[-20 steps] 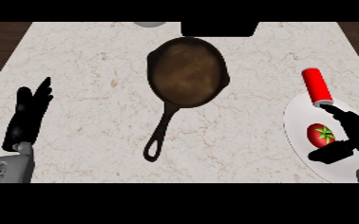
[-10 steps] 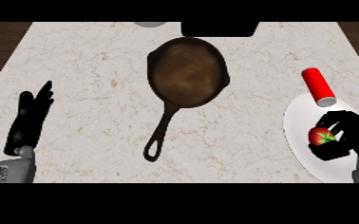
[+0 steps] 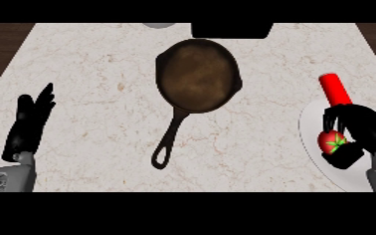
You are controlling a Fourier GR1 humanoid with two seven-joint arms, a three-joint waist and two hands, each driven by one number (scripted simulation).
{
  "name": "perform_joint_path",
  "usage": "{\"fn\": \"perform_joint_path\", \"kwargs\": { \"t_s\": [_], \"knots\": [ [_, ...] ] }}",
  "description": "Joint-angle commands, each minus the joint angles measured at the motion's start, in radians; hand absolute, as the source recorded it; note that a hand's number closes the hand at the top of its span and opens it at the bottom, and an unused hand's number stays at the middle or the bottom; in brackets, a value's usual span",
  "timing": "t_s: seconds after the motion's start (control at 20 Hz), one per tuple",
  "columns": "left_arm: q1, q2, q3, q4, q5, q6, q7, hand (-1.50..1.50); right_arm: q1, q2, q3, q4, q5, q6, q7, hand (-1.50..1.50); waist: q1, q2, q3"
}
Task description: Pick the tomato from the plate and place it in the pan
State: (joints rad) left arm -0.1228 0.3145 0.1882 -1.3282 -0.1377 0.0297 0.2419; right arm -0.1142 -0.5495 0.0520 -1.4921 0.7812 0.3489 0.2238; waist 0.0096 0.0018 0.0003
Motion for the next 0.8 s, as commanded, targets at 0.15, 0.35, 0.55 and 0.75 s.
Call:
{"fn": "perform_joint_path", "kwargs": {
  "t_s": [0.15, 0.35, 0.55, 0.75],
  "knots": [
    [0.007, -0.006, 0.005, -0.029, -0.002, 0.011, 0.019, 0.00, -0.007, -0.067, -0.044, -0.062, -0.004, -0.172, -0.307, 1.50, -0.014, -0.006, 0.001],
    [0.012, 0.002, 0.010, 0.014, 0.008, -0.015, -0.006, 0.00, -0.093, 0.031, -0.082, -0.193, -0.066, -0.249, -0.291, 1.50, -0.017, -0.008, 0.000],
    [0.023, -0.015, 0.003, -0.039, -0.010, 0.010, 0.015, 0.00, -0.111, 0.042, -0.095, -0.269, -0.096, -0.182, -0.260, 1.50, -0.010, -0.004, 0.000],
    [0.028, -0.009, 0.009, -0.015, -0.010, -0.015, -0.014, 0.00, -0.226, 0.134, -0.052, -0.239, -0.086, -0.147, -0.161, 1.50, -0.005, -0.002, -0.001]
  ]
}}
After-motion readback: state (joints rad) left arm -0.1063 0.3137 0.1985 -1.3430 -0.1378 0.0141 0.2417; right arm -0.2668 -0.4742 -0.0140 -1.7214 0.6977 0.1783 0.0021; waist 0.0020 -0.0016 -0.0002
